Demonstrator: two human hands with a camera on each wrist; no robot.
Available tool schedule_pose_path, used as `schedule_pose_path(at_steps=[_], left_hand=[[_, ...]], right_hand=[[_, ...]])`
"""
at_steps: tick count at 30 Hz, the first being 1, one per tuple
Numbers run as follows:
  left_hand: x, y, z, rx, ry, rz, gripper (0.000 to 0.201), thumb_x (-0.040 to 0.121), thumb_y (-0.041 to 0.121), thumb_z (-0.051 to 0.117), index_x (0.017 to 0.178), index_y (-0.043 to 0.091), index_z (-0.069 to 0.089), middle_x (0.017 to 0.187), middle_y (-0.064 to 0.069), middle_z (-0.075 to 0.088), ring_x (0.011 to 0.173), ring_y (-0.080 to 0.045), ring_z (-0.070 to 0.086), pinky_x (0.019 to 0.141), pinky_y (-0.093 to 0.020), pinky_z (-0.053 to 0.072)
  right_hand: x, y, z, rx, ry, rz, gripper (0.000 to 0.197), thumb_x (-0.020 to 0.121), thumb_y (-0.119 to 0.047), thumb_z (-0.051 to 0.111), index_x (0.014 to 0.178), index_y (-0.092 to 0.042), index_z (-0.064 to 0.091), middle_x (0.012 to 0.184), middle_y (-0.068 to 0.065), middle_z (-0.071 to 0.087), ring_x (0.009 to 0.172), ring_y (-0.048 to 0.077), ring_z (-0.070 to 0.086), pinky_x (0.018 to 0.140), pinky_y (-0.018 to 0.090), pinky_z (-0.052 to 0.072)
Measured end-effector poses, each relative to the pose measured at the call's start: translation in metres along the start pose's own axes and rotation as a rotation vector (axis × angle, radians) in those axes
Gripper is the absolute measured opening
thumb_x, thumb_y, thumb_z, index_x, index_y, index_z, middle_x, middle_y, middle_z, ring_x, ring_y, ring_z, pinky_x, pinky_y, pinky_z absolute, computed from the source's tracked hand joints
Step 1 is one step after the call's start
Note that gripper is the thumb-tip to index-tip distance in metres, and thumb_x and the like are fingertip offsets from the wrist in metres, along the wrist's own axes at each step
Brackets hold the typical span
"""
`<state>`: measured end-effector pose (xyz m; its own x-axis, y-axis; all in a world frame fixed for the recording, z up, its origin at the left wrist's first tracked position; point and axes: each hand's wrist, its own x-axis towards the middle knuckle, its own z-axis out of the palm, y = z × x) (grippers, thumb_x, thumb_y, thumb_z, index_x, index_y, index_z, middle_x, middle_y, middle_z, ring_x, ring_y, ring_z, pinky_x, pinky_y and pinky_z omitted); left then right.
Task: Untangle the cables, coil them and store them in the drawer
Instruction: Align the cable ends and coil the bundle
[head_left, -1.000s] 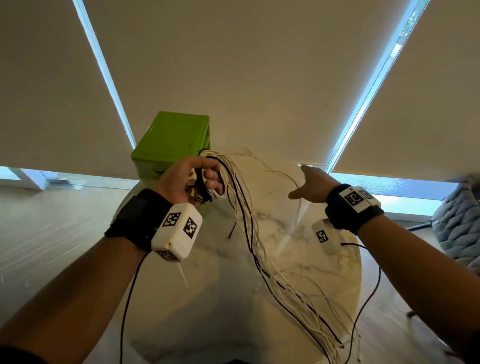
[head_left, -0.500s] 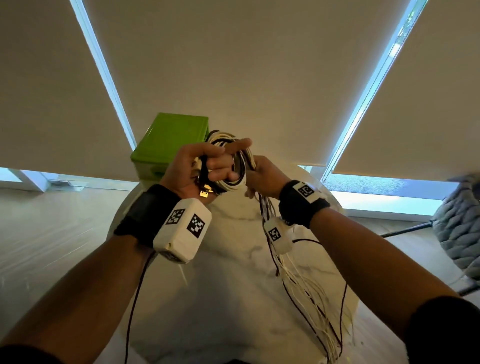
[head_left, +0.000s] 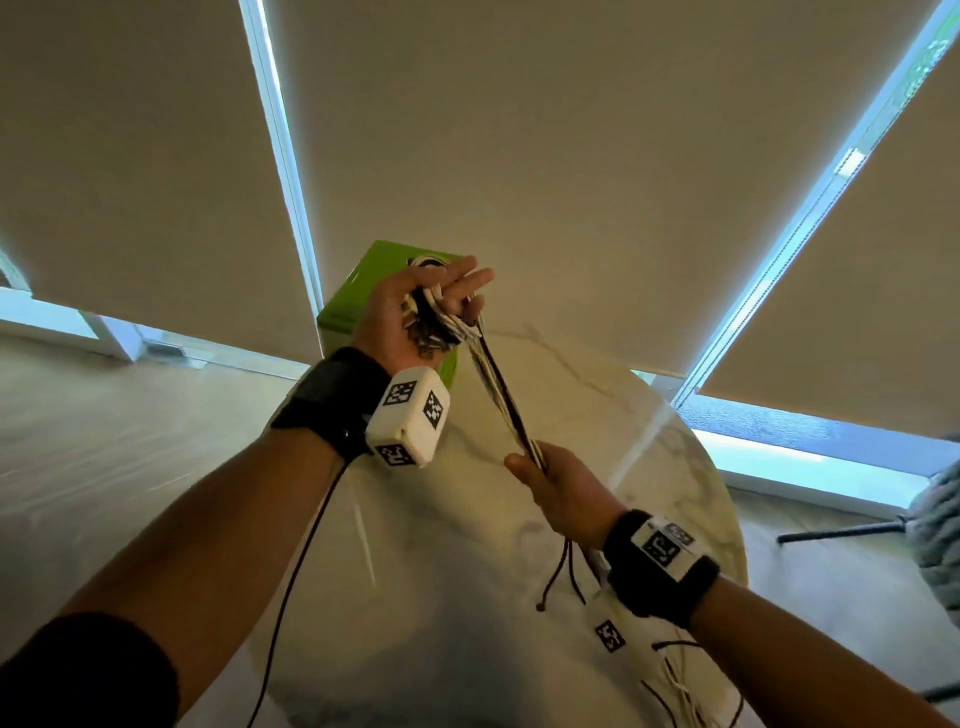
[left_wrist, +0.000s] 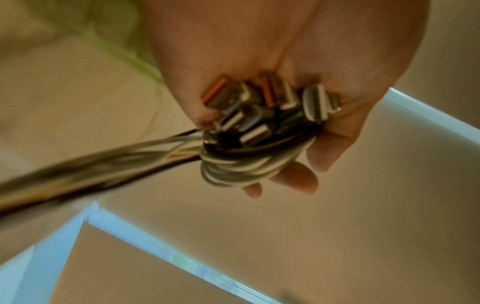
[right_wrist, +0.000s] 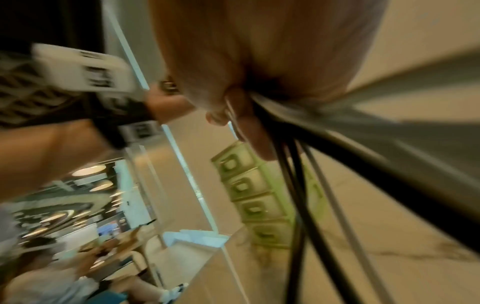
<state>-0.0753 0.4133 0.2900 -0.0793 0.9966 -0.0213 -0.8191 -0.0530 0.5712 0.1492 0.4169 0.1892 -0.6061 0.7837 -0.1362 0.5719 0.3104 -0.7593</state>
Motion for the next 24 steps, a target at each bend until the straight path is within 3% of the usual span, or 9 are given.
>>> schedule_pose_path(at_steps=[4, 6, 7, 11, 16, 18, 21, 22, 24], left_hand=[[0.004, -0.01, -0.007, 0.105, 0.192, 0.001, 0.034, 0.09, 0.009, 0.047, 0.12, -0.006, 0.054, 0.128, -0.027, 0.054, 0.089, -0.019, 0.069, 0.083, -0.033, 0.053], [0.006, -0.015, -0.015, 0.213, 0.249, -0.027, 0.031, 0.092, 0.012, 0.049, 0.119, -0.002, 0.056, 0.129, -0.022, 0.056, 0.107, -0.027, 0.059, 0.078, -0.031, 0.055], [0.008, -0.018, -0.018, 0.277, 0.268, -0.037, 0.03, 0.091, 0.013, 0.052, 0.118, 0.0, 0.057, 0.129, -0.02, 0.057, 0.108, -0.028, 0.057, 0.077, -0.031, 0.055], [0.01, -0.029, -0.017, 0.584, 0.302, -0.074, 0.022, 0.09, 0.015, 0.059, 0.108, 0.003, 0.063, 0.13, -0.015, 0.059, 0.079, -0.02, 0.068, 0.077, -0.034, 0.049], [0.004, -0.047, -0.013, 0.783, 0.189, -0.243, 0.007, 0.091, 0.009, 0.056, 0.095, 0.003, 0.059, 0.114, -0.016, 0.06, 0.094, -0.028, 0.065, 0.087, -0.036, 0.048], [-0.001, -0.053, -0.015, 0.865, 0.123, -0.302, 0.017, 0.088, 0.015, 0.06, 0.091, -0.001, 0.063, 0.097, -0.018, 0.061, 0.088, -0.027, 0.059, 0.08, -0.035, 0.046], [-0.008, -0.053, -0.007, 0.912, 0.039, -0.28, 0.03, 0.082, 0.007, 0.058, 0.053, 0.011, 0.062, 0.054, -0.006, 0.057, 0.048, -0.016, 0.054, 0.048, -0.023, 0.043], [-0.01, -0.053, -0.004, 0.91, 0.016, -0.257, 0.035, 0.082, 0.005, 0.056, 0.049, 0.015, 0.062, 0.05, -0.004, 0.056, 0.044, -0.015, 0.053, 0.045, -0.022, 0.042], [-0.012, -0.052, 0.001, 0.885, -0.033, -0.243, 0.037, 0.091, 0.008, 0.049, 0.06, 0.011, 0.067, 0.057, -0.007, 0.062, 0.05, -0.018, 0.059, 0.05, -0.025, 0.048]], right_hand=[[-0.013, -0.016, 0.003, -0.231, -0.076, -0.042, 0.041, 0.096, -0.054, 0.039, 0.068, -0.024, 0.039, 0.063, -0.002, 0.048, 0.057, 0.017, 0.044, 0.058, 0.034, 0.041], [-0.015, -0.026, -0.006, -0.345, -0.087, -0.066, 0.041, 0.096, -0.057, 0.035, 0.073, -0.025, 0.042, 0.068, 0.003, 0.056, 0.062, 0.023, 0.053, 0.062, 0.042, 0.049], [-0.016, -0.033, -0.012, -0.386, -0.097, -0.086, 0.039, 0.097, -0.056, 0.035, 0.076, -0.024, 0.045, 0.07, 0.004, 0.057, 0.064, 0.025, 0.054, 0.064, 0.043, 0.05], [-0.014, -0.061, -0.031, -0.57, -0.122, -0.201, 0.036, 0.1, -0.046, 0.037, 0.102, -0.014, 0.053, 0.073, 0.004, 0.052, 0.065, 0.025, 0.051, 0.062, 0.036, 0.044], [-0.011, -0.085, -0.055, -0.763, -0.108, -0.424, 0.034, 0.099, -0.042, 0.042, 0.112, -0.014, 0.057, 0.091, 0.012, 0.065, 0.076, 0.032, 0.06, 0.062, 0.034, 0.04], [-0.008, -0.096, -0.064, -0.748, -0.107, -0.476, 0.033, 0.098, -0.042, 0.045, 0.116, -0.018, 0.06, 0.099, 0.008, 0.068, 0.082, 0.029, 0.064, 0.068, 0.035, 0.047], [-0.001, -0.104, -0.072, -0.708, -0.089, -0.537, 0.028, 0.097, -0.037, 0.049, 0.118, -0.023, 0.061, 0.106, 0.002, 0.069, 0.088, 0.023, 0.065, 0.076, 0.041, 0.052], [0.002, -0.106, -0.074, -0.684, -0.075, -0.559, 0.026, 0.097, -0.033, 0.051, 0.117, -0.022, 0.061, 0.106, 0.0, 0.069, 0.087, 0.02, 0.064, 0.075, 0.039, 0.051], [0.007, -0.108, -0.078, -0.646, -0.046, -0.595, 0.021, 0.096, -0.026, 0.054, 0.113, -0.019, 0.063, 0.102, -0.001, 0.068, 0.08, 0.014, 0.059, 0.071, 0.034, 0.049]])
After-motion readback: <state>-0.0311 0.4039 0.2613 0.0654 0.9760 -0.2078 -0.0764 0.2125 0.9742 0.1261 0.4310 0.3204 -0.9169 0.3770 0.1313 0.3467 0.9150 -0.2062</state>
